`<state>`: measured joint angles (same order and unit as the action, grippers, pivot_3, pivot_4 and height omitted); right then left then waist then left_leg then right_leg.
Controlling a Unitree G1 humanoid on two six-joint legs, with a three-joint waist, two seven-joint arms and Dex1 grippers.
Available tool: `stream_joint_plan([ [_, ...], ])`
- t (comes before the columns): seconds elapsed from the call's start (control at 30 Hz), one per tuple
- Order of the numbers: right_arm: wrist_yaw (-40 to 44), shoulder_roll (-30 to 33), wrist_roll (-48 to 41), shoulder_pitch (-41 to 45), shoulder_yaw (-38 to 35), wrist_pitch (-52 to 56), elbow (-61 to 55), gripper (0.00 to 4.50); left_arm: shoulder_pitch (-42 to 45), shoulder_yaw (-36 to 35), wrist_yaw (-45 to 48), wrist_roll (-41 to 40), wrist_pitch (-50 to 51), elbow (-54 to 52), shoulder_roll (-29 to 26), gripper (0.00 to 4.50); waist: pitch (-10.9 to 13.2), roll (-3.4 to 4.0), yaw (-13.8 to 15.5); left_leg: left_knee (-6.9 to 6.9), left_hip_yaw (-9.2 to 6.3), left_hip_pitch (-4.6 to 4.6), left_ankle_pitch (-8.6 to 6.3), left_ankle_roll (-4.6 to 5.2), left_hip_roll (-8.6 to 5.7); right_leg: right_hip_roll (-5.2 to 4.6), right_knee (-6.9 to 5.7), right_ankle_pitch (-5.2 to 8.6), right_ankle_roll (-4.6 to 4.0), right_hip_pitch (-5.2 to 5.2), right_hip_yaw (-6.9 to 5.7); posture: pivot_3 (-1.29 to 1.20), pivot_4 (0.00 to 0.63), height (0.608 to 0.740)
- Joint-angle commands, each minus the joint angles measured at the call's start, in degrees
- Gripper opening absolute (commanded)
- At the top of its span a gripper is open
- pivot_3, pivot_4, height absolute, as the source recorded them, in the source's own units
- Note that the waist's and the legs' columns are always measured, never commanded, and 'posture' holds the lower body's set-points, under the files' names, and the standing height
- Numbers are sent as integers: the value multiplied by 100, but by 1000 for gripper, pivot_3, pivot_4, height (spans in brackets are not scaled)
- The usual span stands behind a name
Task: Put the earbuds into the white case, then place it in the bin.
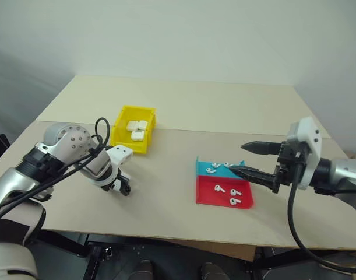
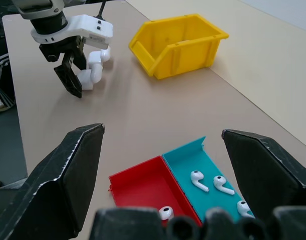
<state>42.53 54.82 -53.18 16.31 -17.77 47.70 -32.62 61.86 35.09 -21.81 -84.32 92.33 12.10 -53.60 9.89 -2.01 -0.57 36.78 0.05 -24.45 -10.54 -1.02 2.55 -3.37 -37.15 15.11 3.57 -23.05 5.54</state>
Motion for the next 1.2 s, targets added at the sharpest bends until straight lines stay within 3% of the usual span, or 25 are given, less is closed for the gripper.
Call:
stream_joint_plan([
  [0.03,0,56,-116,9,-256,-38,-148,4416,43,-136,-2,253,17,-7,18,4500,0,0,-12,0,0,0,0,0,0,0,0,0,0,0,0,0,150,740],
  [0.37,21,49,-80,18,-233,-64,-142,4416,16,149,378,307,17,-50,-55,4500,0,0,-16,0,0,0,0,0,0,0,1,0,0,0,1,0,150,740],
  [0.47,23,59,-75,6,-242,-60,-151,4442,-90,24,422,513,17,-101,-1,3901,0,0,-15,-1,0,-1,0,0,0,0,1,0,0,0,1,0,150,740],
  [0.6,48,77,-58,-17,-256,-74,-168,4442,-116,-15,516,619,17,-173,-45,2768,-2,4,-25,-1,0,4,0,0,0,0,0,0,0,2,1,0,150,740],
  [0.73,86,81,-47,-61,-280,-96,-175,4442,-277,-330,507,690,17,-547,-213,2764,-3,5,-36,-1,0,8,0,0,0,0,-1,0,0,5,2,0,150,740],
  [0.9,157,54,32,-139,-327,-173,-146,4442,-1208,-2008,923,636,-137,-2383,-1013,2764,-2,3,-110,-3,-1,-14,0,0,6,3,-2,0,-1,-17,3,0,150,740],
  [0.97,173,-6,69,-142,-304,-239,-101,4442,-2101,-3182,1545,907,-953,-3476,-1400,2764,-2,3,-102,-3,-1,-21,0,-1,4,-1,2,0,-1,-19,1,0,150,740],
  [1.07,227,-86,93,-122,-236,-340,-31,4442,-3412,-4760,2032,1466,-2162,-4399,-1099,2764,-4,6,-80,-8,8,-16,-2,-4,4,-9,5,0,-1,-15,3,0,150,740],
  [1.1,258,-90,141,-94,-180,-386,-18,4442,-3698,-5038,2094,1632,-2451,-4510,-895,2764,-4,7,-42,-7,7,-14,-1,-6,5,-8,6,-2,-4,-12,-1,0,150,740],
  [1.2,471,113,492,323,388,-429,-26,4442,-4489,-5282,3507,2703,-4583,-4740,76,2764,-15,28,7,-6,8,8,1,-10,5,-4,12,-6,-10,4,-3,0,150,740],
])
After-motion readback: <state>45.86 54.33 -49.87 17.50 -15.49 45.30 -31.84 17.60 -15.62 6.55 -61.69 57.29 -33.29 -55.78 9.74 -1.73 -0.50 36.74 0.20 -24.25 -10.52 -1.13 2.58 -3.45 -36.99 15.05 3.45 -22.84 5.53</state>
